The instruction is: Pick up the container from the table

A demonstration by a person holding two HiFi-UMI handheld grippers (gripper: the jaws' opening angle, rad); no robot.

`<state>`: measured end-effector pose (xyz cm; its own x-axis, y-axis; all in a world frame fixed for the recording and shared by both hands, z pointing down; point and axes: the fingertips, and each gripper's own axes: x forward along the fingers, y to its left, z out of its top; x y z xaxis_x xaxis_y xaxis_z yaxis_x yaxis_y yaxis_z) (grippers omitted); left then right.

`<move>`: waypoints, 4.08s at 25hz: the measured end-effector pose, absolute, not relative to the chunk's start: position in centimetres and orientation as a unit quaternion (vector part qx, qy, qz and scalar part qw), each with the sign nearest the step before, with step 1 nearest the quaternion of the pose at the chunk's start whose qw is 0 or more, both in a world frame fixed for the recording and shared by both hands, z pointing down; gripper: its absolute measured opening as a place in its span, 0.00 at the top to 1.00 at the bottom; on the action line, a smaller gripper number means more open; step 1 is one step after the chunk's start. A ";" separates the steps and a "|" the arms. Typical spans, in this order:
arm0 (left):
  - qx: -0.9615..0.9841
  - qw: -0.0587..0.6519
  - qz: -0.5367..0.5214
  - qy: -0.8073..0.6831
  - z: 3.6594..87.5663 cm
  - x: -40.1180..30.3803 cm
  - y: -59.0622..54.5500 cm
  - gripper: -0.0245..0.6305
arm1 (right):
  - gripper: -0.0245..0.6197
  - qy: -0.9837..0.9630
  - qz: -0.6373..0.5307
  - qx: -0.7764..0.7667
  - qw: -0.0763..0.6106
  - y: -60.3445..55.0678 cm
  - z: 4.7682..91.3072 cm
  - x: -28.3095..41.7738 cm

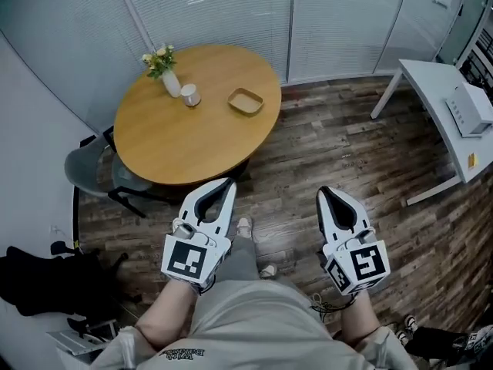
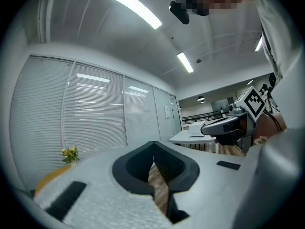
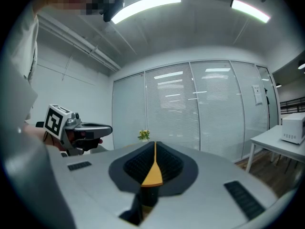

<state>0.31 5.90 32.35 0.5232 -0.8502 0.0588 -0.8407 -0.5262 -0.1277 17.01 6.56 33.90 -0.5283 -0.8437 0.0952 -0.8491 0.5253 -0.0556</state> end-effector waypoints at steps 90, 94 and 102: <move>-0.857 0.010 -0.090 0.508 37.9 -9.5 -35.4 0.93 | 0.90 -0.892 0.075 0.426 0.135 -39.6 41.0 4.9; -0.858 -0.006 -0.093 0.505 39.5 -9.5 -36.8 0.93 | 0.85 -0.890 0.099 0.418 0.155 -42.2 44.3 4.2; -0.850 -0.040 -0.098 0.516 43.8 -10.0 -39.8 0.93 | 0.84 -0.885 0.135 0.395 0.206 -45.5 51.2 2.5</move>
<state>-10.04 -39.76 43.78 0.4488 -0.8691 0.2080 -0.8849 -0.4646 -0.0320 2.54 -45.45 51.23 -0.6035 -0.6428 0.4718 -0.7544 0.6518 -0.0769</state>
